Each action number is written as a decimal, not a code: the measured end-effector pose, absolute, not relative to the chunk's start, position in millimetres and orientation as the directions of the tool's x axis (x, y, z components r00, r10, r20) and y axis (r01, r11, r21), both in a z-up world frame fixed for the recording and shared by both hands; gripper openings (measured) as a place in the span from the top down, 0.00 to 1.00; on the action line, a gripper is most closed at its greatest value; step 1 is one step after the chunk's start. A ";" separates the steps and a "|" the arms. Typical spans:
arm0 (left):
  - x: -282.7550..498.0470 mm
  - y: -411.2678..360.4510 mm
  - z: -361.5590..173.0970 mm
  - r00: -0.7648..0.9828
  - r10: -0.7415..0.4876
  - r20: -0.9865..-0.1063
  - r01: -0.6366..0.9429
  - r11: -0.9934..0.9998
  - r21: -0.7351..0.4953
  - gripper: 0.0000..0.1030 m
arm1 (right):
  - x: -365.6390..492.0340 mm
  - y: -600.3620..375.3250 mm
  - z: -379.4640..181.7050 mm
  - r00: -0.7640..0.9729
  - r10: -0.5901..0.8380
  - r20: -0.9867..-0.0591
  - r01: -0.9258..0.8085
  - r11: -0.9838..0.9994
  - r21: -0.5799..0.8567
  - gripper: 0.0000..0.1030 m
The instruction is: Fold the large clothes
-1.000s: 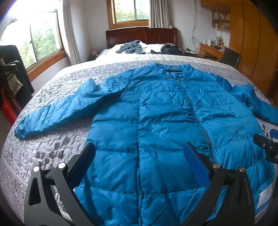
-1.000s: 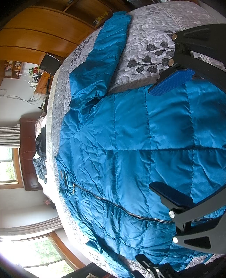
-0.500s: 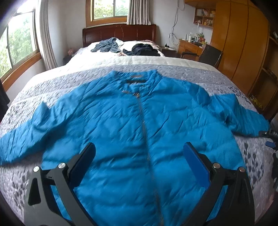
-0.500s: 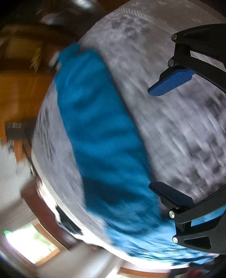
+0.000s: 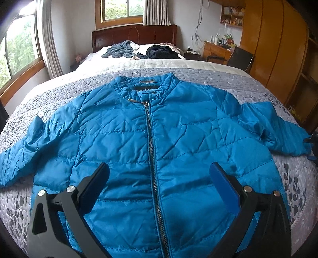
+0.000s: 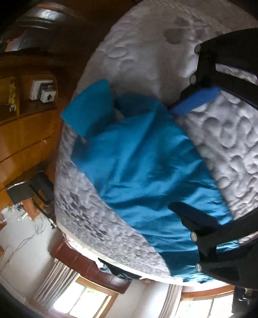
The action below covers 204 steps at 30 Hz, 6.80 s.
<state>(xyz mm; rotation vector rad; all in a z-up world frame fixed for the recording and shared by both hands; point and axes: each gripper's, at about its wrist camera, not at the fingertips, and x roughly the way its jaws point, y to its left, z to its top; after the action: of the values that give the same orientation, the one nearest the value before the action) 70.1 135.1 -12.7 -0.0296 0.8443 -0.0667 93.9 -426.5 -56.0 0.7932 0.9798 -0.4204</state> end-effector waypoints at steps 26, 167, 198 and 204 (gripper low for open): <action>53.5 199.0 -3.5 0.695 -0.045 -0.718 -0.037 0.994 -0.099 0.03 | 97.6 -314.0 72.5 0.708 0.029 -0.705 0.335 0.866 0.372 0.94; -33.6 649.2 -71.8 0.658 0.132 -0.741 -0.701 0.466 -0.540 0.36 | 186.4 37.7 -18.7 0.410 0.377 -0.830 -0.292 0.917 0.272 0.36; 24.8 436.7 87.0 0.889 -0.005 -0.457 -0.230 0.860 -0.456 0.98 | 180.5 7.6 4.7 0.468 0.365 -0.805 -0.262 0.927 0.269 0.36; 57.2 358.9 78.1 0.866 -0.124 -0.484 -0.104 0.903 -0.417 0.98 | 180.0 3.2 8.1 0.478 0.354 -0.804 -0.256 0.932 0.258 0.36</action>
<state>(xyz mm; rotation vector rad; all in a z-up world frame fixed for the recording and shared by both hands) 57.2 358.9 78.1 -0.4488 0.5273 -0.0109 180.0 3.2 8.1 0.1071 1.0054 0.3735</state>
